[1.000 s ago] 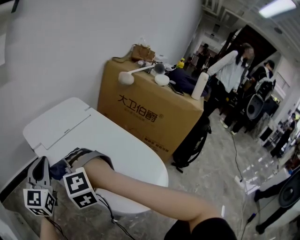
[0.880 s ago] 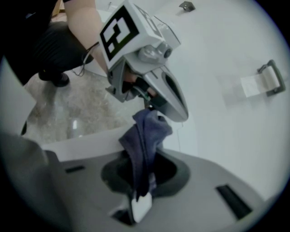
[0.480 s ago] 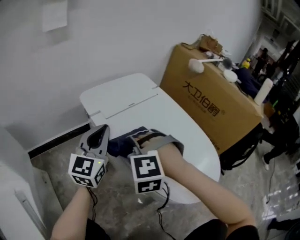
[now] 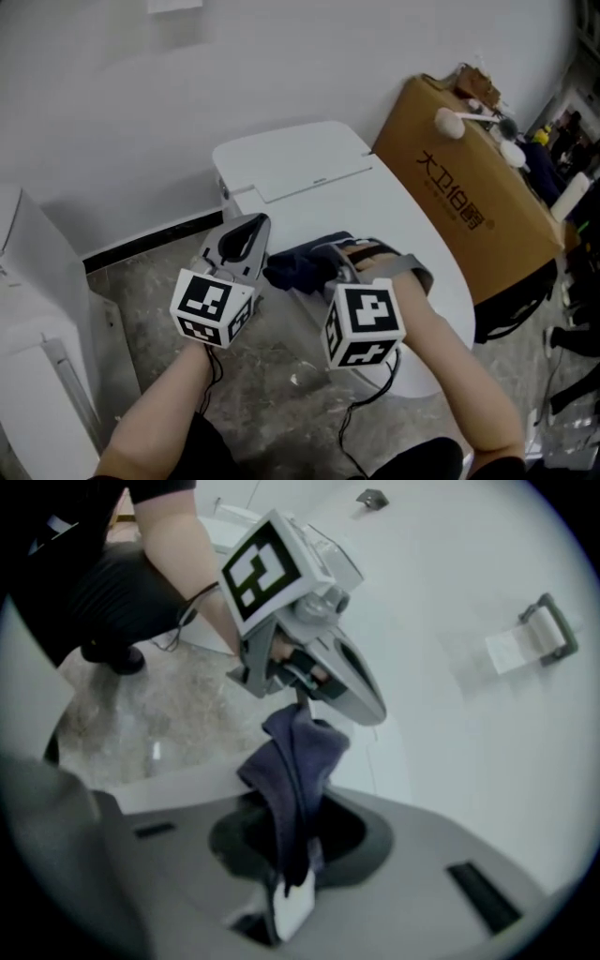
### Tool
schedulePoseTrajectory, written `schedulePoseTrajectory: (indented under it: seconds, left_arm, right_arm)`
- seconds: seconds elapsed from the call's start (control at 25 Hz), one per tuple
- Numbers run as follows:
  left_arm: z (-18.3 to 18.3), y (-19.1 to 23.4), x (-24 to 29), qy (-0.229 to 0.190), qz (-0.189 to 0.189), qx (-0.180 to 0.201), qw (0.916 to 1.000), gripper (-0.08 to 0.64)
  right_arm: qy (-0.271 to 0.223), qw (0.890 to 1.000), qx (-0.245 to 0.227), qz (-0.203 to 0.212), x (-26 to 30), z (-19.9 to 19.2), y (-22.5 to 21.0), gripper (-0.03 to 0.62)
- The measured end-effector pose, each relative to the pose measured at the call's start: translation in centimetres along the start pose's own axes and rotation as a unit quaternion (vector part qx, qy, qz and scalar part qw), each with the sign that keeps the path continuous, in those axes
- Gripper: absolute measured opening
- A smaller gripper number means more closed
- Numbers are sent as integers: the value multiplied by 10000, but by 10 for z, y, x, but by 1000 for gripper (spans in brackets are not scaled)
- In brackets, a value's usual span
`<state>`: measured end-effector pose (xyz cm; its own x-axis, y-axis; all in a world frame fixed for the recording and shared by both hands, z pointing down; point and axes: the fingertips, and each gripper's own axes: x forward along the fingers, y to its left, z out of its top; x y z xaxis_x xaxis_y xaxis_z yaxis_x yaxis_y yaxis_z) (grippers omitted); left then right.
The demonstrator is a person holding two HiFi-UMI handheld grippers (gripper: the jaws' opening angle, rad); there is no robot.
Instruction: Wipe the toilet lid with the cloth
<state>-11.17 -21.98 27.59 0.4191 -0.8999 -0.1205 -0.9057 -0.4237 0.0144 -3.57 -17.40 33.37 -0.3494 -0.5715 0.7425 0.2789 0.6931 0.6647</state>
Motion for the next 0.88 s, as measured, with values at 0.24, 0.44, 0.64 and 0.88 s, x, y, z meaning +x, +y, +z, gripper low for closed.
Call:
schedulePoseTrajectory:
  seconds: [0.24, 0.44, 0.64, 0.88]
  left_arm:
    - [7, -16, -2, -35, -209, 173, 9996, 11]
    - [17, -26, -6, -146, -321, 277, 9990, 11]
    - [18, -32, -8, -122, -403, 399, 9983, 11]
    - [20, -25, -12, -157, -337, 269, 9989, 11]
  right_arm:
    - [301, 9984, 288, -376, -6, -47, -53, 66]
    - [806, 9935, 450, -664, 9, -96, -101, 66]
    - [1207, 9867, 633, -884, 38, -136, -148, 66]
    - [1654, 9785, 885, -855, 80, -185, -172, 66]
